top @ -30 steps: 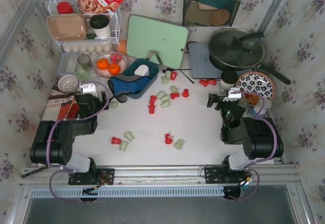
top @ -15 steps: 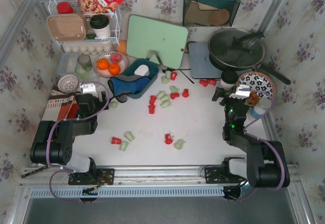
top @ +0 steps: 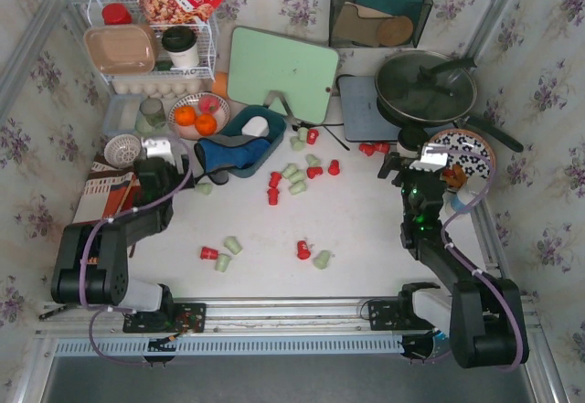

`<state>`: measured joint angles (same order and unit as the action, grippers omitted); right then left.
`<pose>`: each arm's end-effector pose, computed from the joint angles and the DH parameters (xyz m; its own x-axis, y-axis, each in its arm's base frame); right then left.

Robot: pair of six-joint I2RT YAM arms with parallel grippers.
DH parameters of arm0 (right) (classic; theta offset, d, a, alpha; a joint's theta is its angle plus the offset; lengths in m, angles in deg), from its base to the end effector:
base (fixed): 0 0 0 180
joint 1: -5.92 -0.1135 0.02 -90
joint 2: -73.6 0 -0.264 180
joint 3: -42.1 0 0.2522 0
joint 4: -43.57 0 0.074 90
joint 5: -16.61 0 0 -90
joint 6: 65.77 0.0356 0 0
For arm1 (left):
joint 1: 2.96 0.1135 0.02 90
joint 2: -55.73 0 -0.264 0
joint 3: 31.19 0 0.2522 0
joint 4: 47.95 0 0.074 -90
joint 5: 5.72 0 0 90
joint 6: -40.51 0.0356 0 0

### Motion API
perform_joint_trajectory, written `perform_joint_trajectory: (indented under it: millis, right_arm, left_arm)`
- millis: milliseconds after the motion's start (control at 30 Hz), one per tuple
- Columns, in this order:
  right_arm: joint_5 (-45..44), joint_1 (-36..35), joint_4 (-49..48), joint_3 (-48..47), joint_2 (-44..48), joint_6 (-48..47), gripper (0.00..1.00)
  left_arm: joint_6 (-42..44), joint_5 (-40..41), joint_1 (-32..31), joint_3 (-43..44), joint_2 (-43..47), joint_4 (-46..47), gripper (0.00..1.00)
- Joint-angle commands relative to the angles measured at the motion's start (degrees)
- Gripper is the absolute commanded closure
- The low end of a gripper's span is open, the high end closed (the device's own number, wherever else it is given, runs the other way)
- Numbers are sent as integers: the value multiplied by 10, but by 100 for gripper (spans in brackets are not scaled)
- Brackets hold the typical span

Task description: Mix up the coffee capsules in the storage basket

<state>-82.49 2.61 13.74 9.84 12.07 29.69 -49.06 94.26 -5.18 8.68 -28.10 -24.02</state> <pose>0.2233 0.0073 0.2233 0.0193 0.0952 -0.9953 0.0995 0.9903 0.0967 0.2757 -0.0045 0.1635 -0.3432 0.0207 -0.9390 -0.1220 0.9903 0.0664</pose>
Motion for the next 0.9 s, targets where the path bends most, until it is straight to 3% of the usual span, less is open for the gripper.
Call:
perform_joint_trajectory:
  millis: [0,200,300,400,500,700,867]
  right_arm:
    - [-18,-15,23,-11,-7,-20,0]
    - [-21,-21,28,-14,-11,-22,0]
    - [-21,-23,28,-14,-13,-19,0]
    - [-19,-24,28,-15,-15,-18,0]
    - [-18,-25,28,-14,-17,-18,0]
    - [-15,-27,29,-14,-19,-15,0]
    - [-9,-28,29,-17,-35,-14,0]
  left_arm:
    - [-15,-3,0,92,38,-179,0]
    - [-79,13,-3,129,109,-285,0]
    - [-152,47,-3,191,132,-401,0]
    - [-175,20,-4,287,111,-558,0]
    - [-295,72,-4,327,97,-644,0]
    - [-276,-59,-5,287,114,-527,0]
    - [-251,-93,-25,266,101,-453,1]
